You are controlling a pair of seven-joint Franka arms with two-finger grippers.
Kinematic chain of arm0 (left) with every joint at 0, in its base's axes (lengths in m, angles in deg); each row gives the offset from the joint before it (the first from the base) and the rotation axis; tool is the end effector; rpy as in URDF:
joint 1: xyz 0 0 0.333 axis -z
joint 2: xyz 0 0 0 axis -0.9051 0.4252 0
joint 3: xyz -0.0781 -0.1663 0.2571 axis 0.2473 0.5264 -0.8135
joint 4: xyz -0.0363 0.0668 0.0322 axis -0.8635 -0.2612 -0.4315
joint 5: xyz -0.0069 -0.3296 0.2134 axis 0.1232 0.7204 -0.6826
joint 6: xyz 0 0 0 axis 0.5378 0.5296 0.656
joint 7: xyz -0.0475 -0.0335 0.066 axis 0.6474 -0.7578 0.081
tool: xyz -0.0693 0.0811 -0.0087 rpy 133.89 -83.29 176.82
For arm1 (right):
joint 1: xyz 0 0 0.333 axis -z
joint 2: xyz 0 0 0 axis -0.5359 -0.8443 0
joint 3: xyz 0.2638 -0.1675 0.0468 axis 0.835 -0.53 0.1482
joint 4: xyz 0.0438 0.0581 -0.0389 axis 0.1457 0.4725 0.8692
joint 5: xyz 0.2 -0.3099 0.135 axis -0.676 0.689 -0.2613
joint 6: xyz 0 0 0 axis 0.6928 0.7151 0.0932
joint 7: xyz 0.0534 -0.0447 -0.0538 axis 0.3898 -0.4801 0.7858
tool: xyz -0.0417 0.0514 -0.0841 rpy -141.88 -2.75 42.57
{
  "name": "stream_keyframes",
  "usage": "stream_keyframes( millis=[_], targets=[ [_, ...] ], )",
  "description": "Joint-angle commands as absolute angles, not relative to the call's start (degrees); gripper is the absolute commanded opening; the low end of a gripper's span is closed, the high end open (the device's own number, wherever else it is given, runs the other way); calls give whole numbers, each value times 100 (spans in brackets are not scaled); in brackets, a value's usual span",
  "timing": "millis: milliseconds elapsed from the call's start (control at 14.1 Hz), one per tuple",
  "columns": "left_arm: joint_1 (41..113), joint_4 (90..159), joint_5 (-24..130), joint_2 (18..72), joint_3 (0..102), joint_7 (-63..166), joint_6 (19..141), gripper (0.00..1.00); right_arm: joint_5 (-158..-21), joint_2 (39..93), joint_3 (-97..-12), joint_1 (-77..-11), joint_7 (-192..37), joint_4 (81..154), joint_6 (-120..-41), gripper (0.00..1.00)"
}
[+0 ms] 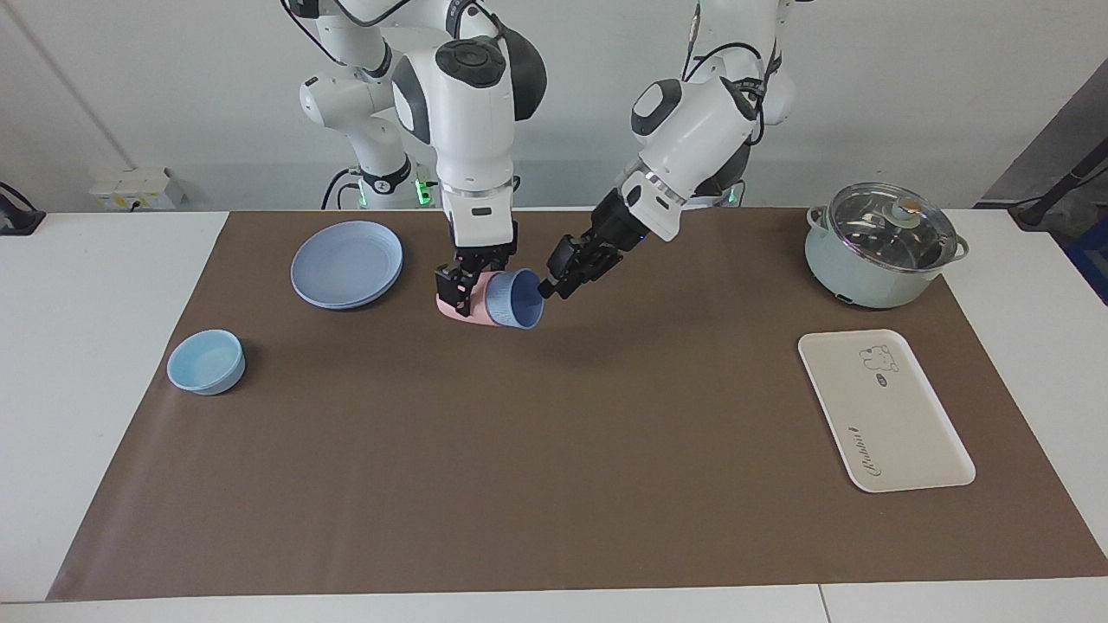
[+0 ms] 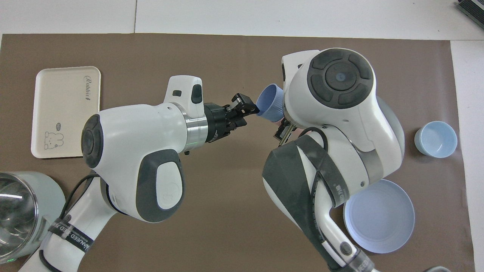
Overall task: Place cup on tray
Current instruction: 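Grasp the blue cup with the left gripper beside the right gripper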
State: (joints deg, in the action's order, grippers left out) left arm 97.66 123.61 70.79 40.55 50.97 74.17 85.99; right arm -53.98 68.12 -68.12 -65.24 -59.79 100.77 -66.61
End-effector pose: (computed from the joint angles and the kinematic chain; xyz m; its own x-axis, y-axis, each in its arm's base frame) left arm 0.5103 -0.3602 0.5157 0.8764 0.4607 -0.1400 0.4199 -0.5891 0.6904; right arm 0.5742 0.2836 0.5387 0.5956 0.8031 0.0135 0.7958 -0.5923 0.1258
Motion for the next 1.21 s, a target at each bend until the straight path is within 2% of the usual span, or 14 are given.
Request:
stream_keyframes(
  millis=[0,142,284,498,640,711,924,1137],
  targets=[
    [9929,12298,7187,4092,5009,7498,8785,47,-5235,6777,-6792,-6536,-6091,9963,-6602,0],
    [10078,12254,7186,4275,5009,7603,9100,40,-5235,6777,-6792,-6536,-6091,9971,-6619,0],
    [10131,12210,7178,4365,5009,7595,9216,38,-5235,6777,-6792,-6536,-6091,9971,-6628,0],
    [10131,12210,7125,4373,5000,7577,9216,18,-5235,6777,-6792,-6528,-6091,9980,-6637,0],
    [10131,12201,7107,4373,5000,7577,9147,9,-5235,6768,-6792,-6528,-6091,9980,-6637,0],
    [10131,12201,7107,4373,5000,7577,9146,0,-5235,6768,-6801,-6528,-6091,9980,-6637,0],
    [10096,12157,7099,4382,5000,7551,9129,0,-5235,6768,-6792,-6528,-6091,9980,-6637,0],
    [9860,11580,7081,4531,4939,7603,8482,0,-5243,6768,-6792,-6528,-6091,9980,-6637,0]
  ],
)
